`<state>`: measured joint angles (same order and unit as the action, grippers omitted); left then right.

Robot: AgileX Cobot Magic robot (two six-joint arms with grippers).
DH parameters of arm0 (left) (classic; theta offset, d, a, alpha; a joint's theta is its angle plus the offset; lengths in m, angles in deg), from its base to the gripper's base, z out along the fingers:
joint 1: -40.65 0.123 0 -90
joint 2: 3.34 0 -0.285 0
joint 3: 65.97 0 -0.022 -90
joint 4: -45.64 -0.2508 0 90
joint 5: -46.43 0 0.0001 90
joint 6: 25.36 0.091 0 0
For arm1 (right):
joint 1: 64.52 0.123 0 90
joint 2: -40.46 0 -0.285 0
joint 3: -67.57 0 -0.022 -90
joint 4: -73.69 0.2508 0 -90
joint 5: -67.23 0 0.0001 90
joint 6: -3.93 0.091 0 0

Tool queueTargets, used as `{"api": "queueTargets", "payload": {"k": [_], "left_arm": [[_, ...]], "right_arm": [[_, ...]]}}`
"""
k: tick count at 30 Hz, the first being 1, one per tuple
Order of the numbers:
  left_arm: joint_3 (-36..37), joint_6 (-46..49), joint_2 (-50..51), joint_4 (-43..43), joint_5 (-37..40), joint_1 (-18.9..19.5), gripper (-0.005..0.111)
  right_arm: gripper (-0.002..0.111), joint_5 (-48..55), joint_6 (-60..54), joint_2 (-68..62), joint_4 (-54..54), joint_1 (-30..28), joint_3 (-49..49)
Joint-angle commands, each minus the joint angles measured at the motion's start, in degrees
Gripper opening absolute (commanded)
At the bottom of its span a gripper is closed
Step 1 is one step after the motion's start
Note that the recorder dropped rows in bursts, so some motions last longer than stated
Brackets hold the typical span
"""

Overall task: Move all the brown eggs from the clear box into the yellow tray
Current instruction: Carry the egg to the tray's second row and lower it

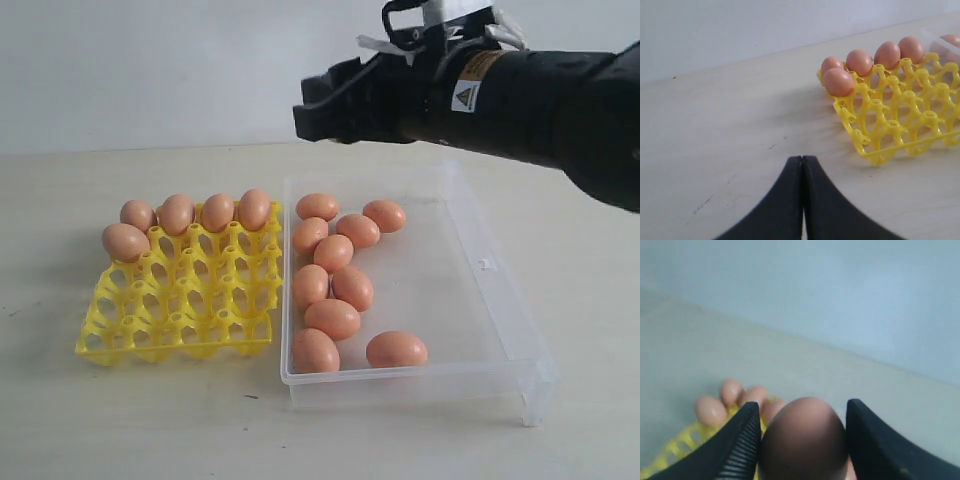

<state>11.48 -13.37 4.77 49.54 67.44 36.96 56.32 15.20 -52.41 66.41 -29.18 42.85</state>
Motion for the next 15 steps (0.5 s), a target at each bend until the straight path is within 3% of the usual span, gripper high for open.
{"api": "queueTargets", "payload": {"k": [1, 5, 9, 15], "left_arm": [[-0.2, 0.0, -0.3, -0.1, -0.3, -0.2, 0.000], [-0.2, 0.0, -0.3, -0.1, -0.3, -0.2, 0.000], [-0.2, 0.0, -0.3, -0.1, -0.3, -0.2, 0.000], [-0.2, 0.0, -0.3, -0.1, -0.3, -0.2, 0.000]], "right_arm": [[0.000, -15.7, 7.3, 2.4, -7.4, 1.3, -4.6], [0.000, -21.5, 14.9, -2.2, -11.8, 1.3, -4.2], [0.000, -18.8, 18.2, -13.4, -14.2, 2.4, 0.5], [0.000, -25.6, 26.5, -27.1, -17.8, 2.7, 9.0]]}}
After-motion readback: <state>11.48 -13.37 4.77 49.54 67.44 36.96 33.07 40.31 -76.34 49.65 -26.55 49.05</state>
